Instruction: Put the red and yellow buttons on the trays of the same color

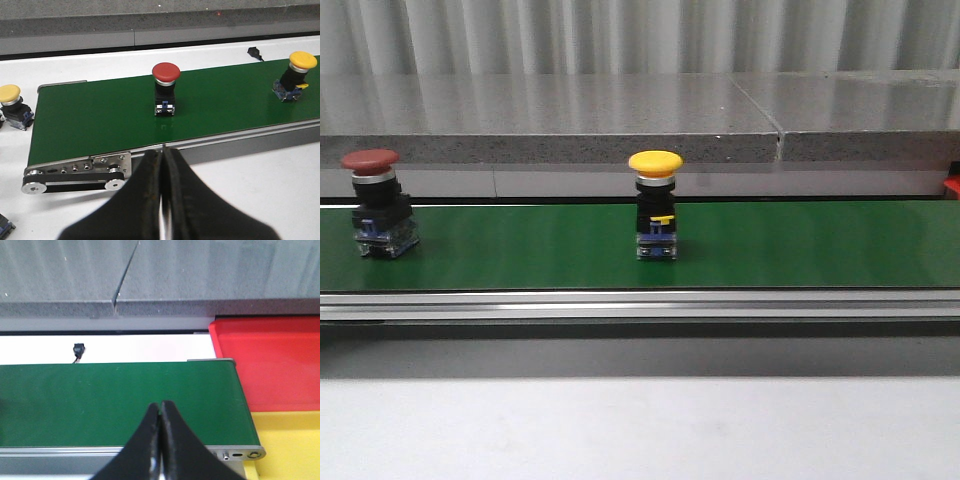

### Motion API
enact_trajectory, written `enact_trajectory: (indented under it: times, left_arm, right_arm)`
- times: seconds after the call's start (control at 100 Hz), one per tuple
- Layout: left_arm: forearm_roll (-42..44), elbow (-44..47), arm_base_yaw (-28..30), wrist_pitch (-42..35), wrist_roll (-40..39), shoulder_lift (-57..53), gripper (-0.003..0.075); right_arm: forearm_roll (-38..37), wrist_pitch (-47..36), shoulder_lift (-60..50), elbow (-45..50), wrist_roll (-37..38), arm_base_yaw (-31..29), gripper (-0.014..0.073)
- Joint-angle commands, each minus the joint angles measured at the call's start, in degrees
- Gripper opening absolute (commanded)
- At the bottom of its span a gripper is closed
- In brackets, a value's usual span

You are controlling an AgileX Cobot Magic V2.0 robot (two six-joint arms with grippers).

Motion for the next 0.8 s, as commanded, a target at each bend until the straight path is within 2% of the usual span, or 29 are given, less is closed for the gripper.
enact_trajectory:
  times: [0.0, 0.18, 0.31, 0.41, 0.48, 0.58, 0.65, 0.79]
  left_arm:
    - [-0.7, -1.4, -0.4, -4.1, 0.1, 0.6, -0.0021]
    - [-0.7, -1.4, -0.4, -4.1, 0.1, 0.6, -0.0021]
    - [-0.7, -1.4, -0.4, -4.1, 0.1, 0.6, -0.0021]
    - [-0.7, -1.4, -0.4, -4.1, 0.1, 0.6, -0.0021]
    - [-0.7, -1.4, -0.4, -4.1, 0.1, 0.6, -0.0021]
    - [-0.7, -1.4, -0.4, -4.1, 0.1, 0.6, -0.0021]
    - [-0.7, -1.4, -0.4, -4.1, 0.1, 0.6, -0.0021]
    - [-0.7, -1.4, -0.4, -4.1, 0.1, 0.6, -0.0021]
  right_arm:
    - [-0.3, -3.4, 4.4, -4.2, -0.4, -0.1, -0.0067]
    - [-0.3, -3.9, 12.6, -8.7, -0.4, 0.6, -0.0067]
    - [0.5, 0.0, 17.4, -12.9, -0.4, 2.3, -0.0034]
    - [1.1, 3.6, 20.7, -16.5, -0.4, 3.9, 0.0102]
    - [1.1, 6.1, 23.1, -19.0, -0.4, 5.1, 0.0256]
    - [1.7, 9.9, 26.7, -22.7, -0.4, 6.4, 0.0527]
    - [2.7, 13.1, 29.5, -25.6, -0.4, 7.2, 0.0655]
    - [4.7, 19.3, 35.4, -31.9, -0.4, 9.5, 0.0632]
